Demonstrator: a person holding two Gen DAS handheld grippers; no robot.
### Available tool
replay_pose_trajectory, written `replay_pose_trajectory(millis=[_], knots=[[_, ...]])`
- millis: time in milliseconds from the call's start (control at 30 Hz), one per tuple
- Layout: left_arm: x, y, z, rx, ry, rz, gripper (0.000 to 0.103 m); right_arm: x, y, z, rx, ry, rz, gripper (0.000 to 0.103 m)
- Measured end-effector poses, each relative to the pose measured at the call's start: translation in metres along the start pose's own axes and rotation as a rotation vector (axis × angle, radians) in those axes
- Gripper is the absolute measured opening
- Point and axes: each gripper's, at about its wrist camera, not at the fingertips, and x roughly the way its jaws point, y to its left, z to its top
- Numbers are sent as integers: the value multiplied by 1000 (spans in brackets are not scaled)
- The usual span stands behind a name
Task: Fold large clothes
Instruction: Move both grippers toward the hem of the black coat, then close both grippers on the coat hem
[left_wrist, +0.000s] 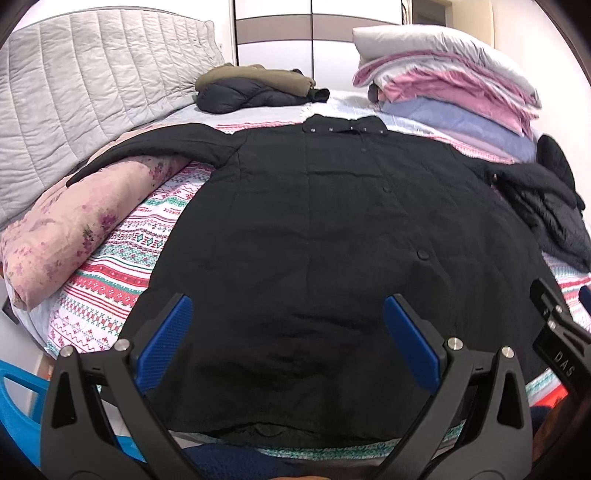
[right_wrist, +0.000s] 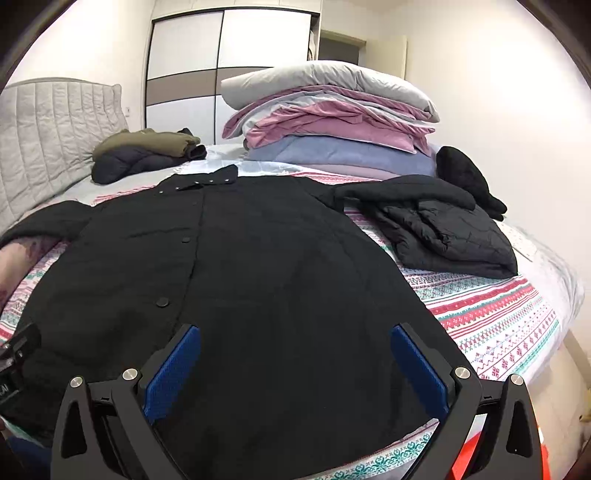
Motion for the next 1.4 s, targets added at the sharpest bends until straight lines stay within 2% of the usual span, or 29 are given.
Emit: replay_pose_trajectory(millis=[200, 333, 433, 567, 833, 933, 967, 1000, 1033, 1067, 1100, 1133, 1167, 1200, 1267, 1300, 1333, 1367, 1400], knots=[[3, 5, -2, 36, 5, 48, 103, 8, -11, 1, -7, 32, -8, 103], [12, 26, 0, 30, 84, 87, 103, 15, -34, 1, 23, 68, 22, 103], [18, 49, -1, -10, 148, 111, 103, 30, -66, 2, 107, 149, 61, 103], [19, 76, -6, -40, 195, 134, 103, 41, -98, 2, 180, 224, 103, 103], [29, 122, -15, -105, 328, 66, 103, 64, -143, -6, 304, 367, 146, 103], [34, 139, -19, -148, 365, 13, 94, 77, -159, -7, 317, 396, 108, 103], [36, 141, -20, -155, 372, 6, 88, 83, -162, -7, 313, 404, 74, 100], [38, 143, -21, -161, 385, -10, 80, 93, -165, -11, 331, 452, 77, 96], [40, 142, -21, -163, 399, -34, 75, 99, -168, -14, 352, 481, 116, 89], [42, 141, -23, -164, 417, -75, 65, 105, -171, -16, 373, 506, 158, 88], [43, 139, -23, -167, 427, -95, 58, 106, -172, -16, 386, 505, 174, 88], [45, 138, -23, -170, 433, -115, 55, 105, -175, -15, 405, 488, 202, 82], [45, 136, -23, -171, 437, -125, 53, 103, -176, -16, 422, 477, 231, 74], [46, 133, -22, -167, 439, -127, 53, 103, -178, -17, 433, 475, 237, 70], [47, 129, -21, -152, 436, -132, 51, 99, -183, -20, 459, 462, 225, 52], [48, 126, -21, -142, 437, -132, 48, 95, -187, -22, 479, 443, 253, 44], [49, 125, -21, -136, 438, -132, 45, 92, -189, -22, 496, 431, 288, 27], [49, 122, -21, -129, 438, -134, 38, 90, -191, -24, 511, 424, 315, 22], [49, 122, -21, -121, 437, -131, 28, 89, -193, -26, 518, 422, 322, 21]])
